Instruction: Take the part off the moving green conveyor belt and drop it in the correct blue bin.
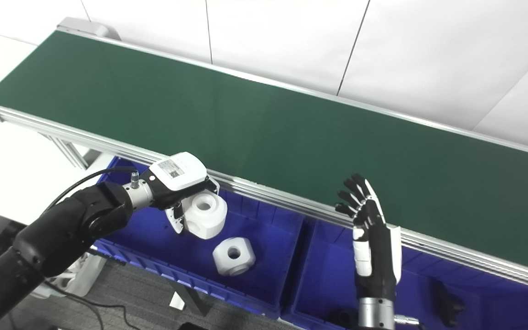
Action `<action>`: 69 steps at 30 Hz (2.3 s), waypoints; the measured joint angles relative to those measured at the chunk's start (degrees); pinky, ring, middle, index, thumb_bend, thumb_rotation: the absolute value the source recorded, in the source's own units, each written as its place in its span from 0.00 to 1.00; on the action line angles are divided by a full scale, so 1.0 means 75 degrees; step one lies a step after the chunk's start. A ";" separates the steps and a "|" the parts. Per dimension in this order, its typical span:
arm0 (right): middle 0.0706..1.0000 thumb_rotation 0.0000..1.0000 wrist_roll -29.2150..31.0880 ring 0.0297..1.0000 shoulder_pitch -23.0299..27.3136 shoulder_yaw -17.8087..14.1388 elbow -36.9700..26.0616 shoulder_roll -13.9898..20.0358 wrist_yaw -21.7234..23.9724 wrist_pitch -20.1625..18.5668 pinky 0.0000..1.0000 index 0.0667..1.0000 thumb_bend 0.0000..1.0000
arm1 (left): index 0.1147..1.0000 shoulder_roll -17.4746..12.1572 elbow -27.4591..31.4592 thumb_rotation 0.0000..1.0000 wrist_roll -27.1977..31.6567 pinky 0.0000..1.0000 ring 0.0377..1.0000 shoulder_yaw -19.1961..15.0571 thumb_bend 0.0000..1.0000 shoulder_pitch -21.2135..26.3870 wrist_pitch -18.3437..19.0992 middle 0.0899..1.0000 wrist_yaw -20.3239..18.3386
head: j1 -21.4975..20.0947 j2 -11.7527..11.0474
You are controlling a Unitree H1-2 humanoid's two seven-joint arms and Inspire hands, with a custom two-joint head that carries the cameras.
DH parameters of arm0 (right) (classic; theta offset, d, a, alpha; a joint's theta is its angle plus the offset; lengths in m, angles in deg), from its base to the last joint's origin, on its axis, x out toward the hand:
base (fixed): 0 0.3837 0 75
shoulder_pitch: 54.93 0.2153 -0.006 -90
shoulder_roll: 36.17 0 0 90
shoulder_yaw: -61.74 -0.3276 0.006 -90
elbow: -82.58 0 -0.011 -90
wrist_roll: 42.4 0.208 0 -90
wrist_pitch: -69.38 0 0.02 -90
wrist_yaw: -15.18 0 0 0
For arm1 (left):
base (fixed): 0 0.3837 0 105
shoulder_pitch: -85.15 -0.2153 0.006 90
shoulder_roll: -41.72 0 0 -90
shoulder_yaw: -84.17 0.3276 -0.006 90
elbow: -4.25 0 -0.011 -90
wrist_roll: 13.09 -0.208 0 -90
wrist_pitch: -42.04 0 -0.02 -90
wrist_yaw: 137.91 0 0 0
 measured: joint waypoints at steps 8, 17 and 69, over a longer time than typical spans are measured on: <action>0.84 1.00 -0.0006 0.80 -0.0014 0.0002 -0.0006 -0.0002 0.0001 -0.0012 0.72 0.88 0.82 | 0.47 -0.0018 -0.0419 0.00 0.0074 0.28 0.34 0.0030 0.50 -0.0018 -0.0195 0.43 0.0519 | -0.0012 0.0023; 0.84 1.00 -0.0007 0.80 -0.0013 0.0010 -0.0007 -0.0034 0.0001 -0.0013 0.72 0.88 0.82 | 0.46 -0.0081 -0.0466 0.00 0.0238 0.28 0.42 0.0247 0.50 -0.0019 -0.0639 0.40 0.0499 | -0.0023 0.0012; 0.86 1.00 -0.0671 0.81 0.0016 0.0289 0.0352 -0.0472 -0.0173 -0.0006 0.73 0.88 0.80 | 1.00 0.1124 0.1676 0.90 0.4032 0.94 1.00 -0.0668 0.98 -0.0953 -0.0672 1.00 0.0519 | -0.1968 -0.0176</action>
